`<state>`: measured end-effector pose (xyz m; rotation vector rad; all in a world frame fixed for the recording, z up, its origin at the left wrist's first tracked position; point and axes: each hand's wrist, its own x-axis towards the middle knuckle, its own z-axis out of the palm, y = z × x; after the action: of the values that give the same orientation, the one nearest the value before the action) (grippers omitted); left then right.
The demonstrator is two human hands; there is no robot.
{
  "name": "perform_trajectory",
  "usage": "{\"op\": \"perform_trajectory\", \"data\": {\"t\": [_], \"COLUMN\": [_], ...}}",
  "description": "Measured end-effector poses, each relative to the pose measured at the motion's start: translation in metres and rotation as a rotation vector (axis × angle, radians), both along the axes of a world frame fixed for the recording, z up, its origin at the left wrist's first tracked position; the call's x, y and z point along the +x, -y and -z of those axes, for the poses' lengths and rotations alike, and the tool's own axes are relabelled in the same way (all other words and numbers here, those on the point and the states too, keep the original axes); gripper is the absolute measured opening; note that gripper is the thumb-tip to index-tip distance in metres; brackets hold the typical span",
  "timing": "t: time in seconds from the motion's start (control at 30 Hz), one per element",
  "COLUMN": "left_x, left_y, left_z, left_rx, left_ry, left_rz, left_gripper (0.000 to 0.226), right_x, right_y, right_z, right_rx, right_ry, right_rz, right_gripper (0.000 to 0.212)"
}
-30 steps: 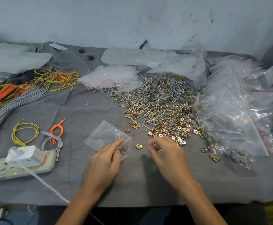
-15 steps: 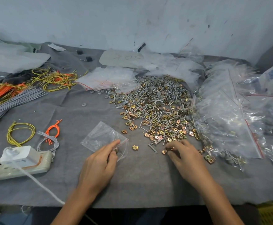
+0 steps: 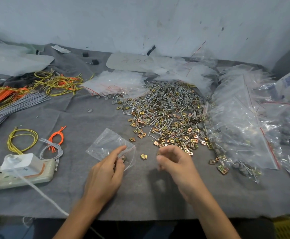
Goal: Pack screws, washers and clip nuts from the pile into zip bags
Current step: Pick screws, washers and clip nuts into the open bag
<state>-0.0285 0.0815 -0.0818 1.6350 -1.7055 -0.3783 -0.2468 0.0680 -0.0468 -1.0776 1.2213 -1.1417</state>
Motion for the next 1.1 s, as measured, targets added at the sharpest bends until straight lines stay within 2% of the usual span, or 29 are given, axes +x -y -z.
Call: {"op": "perform_trajectory", "data": {"t": [0.07,0.2,0.37,0.47,0.53,0.67,0.77,0.97,1.1], "left_x": [0.001,0.003,0.003,0.002,0.001,-0.001,-0.001,-0.002,-0.003], "left_y": [0.0,0.0,0.001,0.0,0.0,-0.001,-0.002,-0.002,-0.003], "left_z": [0.001,0.002,0.001,-0.001,-0.002,-0.005,-0.007,-0.009,-0.011], "left_rx": [0.009,0.01,0.019,0.012,0.011,0.013,0.018,0.045,0.045], "left_ry": [-0.009,-0.015,-0.032,-0.03,-0.027,-0.024,-0.025,-0.036,-0.036], "left_rz": [0.009,0.032,0.022,0.024,0.014,0.001,0.006,0.006,0.009], "left_gripper": [0.041,0.044,0.045,0.044,0.042,0.041,0.041,0.041,0.041], "right_x": [0.022,0.061,0.075,0.058,0.035,-0.024,-0.05,-0.052,-0.049], "right_y": [-0.001,0.003,0.007,0.002,0.0,0.007,0.01,0.005,0.004], "right_z": [0.003,0.013,0.017,0.012,0.009,0.001,0.0,0.002,0.002], "right_rx": [-0.05,-0.204,-0.247,-0.313,-0.342,-0.308,-0.183,-0.19,-0.221], "right_ry": [-0.103,-0.46,-0.631,-0.608,-0.655,-0.969,-1.212,-1.206,-1.131], "right_rz": [-0.062,-0.138,-0.212,-0.229,-0.174,-0.062,-0.125,-0.136,-0.101], "right_gripper": [0.014,0.007,0.014,0.022,0.018,0.012,0.017,0.008,0.01]}}
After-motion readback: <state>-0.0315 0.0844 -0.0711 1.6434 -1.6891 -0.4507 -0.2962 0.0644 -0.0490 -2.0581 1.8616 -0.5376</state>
